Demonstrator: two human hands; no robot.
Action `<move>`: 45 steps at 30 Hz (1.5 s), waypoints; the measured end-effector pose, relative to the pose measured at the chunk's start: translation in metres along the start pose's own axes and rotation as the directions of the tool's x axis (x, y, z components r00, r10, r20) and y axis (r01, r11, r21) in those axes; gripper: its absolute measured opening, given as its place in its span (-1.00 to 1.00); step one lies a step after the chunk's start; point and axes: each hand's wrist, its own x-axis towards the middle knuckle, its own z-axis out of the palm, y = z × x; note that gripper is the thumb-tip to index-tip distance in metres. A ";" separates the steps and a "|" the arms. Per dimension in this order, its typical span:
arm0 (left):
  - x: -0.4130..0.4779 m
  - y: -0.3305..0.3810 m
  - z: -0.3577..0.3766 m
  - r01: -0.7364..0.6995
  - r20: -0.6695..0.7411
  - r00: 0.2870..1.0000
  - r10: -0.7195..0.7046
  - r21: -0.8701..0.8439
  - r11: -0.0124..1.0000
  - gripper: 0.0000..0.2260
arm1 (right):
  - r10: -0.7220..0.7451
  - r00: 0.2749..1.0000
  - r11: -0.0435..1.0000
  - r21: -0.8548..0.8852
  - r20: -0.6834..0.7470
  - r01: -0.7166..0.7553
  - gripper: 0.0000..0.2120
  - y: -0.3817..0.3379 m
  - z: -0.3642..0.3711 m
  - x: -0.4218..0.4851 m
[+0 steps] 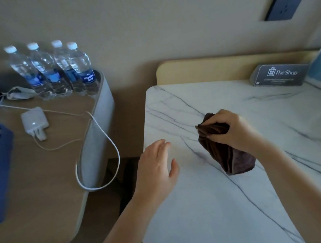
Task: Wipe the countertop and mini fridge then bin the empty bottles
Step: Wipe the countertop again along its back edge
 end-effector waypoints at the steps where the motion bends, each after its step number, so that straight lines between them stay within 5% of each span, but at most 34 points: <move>1: 0.007 -0.006 0.004 -0.001 0.007 1.000 0.001 0.001 1.000 -0.66 | -0.015 0.998 0.998 -0.059 0.061 0.019 -0.67 0.003 0.003 0.013; 8: 0.021 -0.041 0.018 0.078 0.035 0.996 -0.077 -0.020 0.997 -0.65 | -0.005 0.888 0.980 -0.175 0.459 0.096 -0.78 0.005 0.051 0.071; 15: 0.002 -0.067 0.022 0.129 0.071 0.990 -0.126 -0.045 0.991 -0.63 | -0.082 0.771 0.948 -0.188 0.632 0.255 -0.73 -0.013 0.106 0.071; 19: -0.002 -0.066 0.023 0.067 0.085 0.994 -0.062 -0.057 0.996 -0.65 | -0.050 0.855 0.969 -0.183 0.517 0.167 -0.56 -0.011 0.097 0.050; 22: 0.004 -0.063 0.024 -0.002 0.110 0.994 0.010 -0.070 0.998 -0.65 | 0.029 0.988 0.997 -0.070 0.153 -0.018 -0.56 0.001 0.077 0.021; 26: 0.016 -0.055 0.033 -0.126 0.100 0.986 0.133 -0.070 0.990 -0.63 | 0.092 0.962 0.991 -0.073 -0.257 -0.115 -0.62 0.015 0.071 -0.021; 37: 0.019 -0.051 0.055 -0.232 0.121 0.964 0.238 -0.062 0.971 -0.62 | -0.094 0.973 0.936 -0.351 -0.212 0.014 -0.56 0.026 0.106 -0.040; 45: 0.011 -0.063 0.074 -0.232 0.126 0.962 0.243 -0.093 0.968 -0.56 | -0.112 0.978 0.957 -0.284 -0.176 0.058 -0.61 0.042 0.102 -0.045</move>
